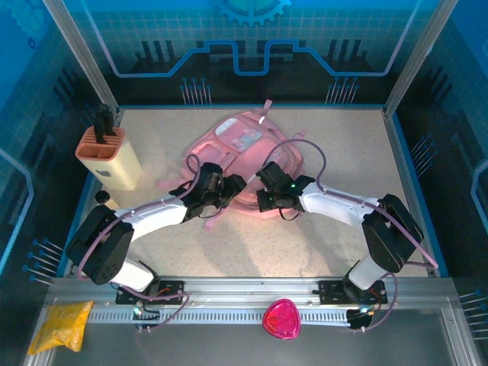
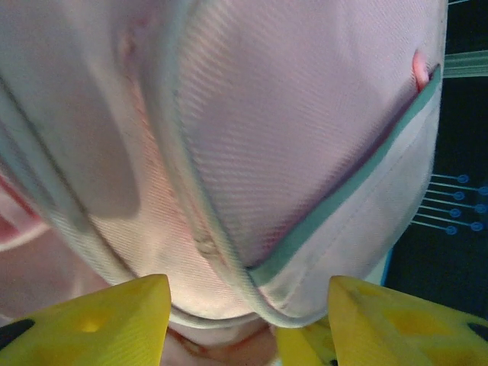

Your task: Pack books, pencil case, and school supplies into a backpack

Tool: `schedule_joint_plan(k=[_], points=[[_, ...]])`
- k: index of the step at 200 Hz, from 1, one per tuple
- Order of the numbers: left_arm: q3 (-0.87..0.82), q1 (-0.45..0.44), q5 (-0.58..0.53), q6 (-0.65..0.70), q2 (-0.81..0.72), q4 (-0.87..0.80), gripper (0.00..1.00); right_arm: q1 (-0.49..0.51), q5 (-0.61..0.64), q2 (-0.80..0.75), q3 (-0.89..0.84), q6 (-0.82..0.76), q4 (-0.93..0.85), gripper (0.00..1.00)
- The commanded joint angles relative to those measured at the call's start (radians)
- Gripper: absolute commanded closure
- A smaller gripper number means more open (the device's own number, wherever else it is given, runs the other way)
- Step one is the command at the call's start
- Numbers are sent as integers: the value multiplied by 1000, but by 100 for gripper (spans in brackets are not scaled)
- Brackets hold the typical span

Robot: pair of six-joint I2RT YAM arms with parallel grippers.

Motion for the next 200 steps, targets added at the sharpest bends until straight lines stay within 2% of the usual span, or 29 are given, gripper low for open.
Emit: schedule_joint_plan(k=[1, 37, 63, 98, 159, 200], points=[[25, -38, -63, -111, 46, 110, 43, 6, -22, 9, -12, -5, 11, 100], [88, -65, -128, -112, 114, 96, 56, 2, 0, 12, -13, -7, 22, 100], [96, -67, -151, -116, 138, 87, 79, -12, 28, 9, -15, -22, 16, 100], [91, -63, -192, -45, 97, -24, 100, -56, 88, -3, -22, -69, -4, 100], [-4, -11, -204, 82, -113, -256, 100, -169, 145, -2, 10, -124, 16, 100], [-37, 177, -97, 226, -223, -390, 100, -202, 146, 15, 57, -140, 41, 100]])
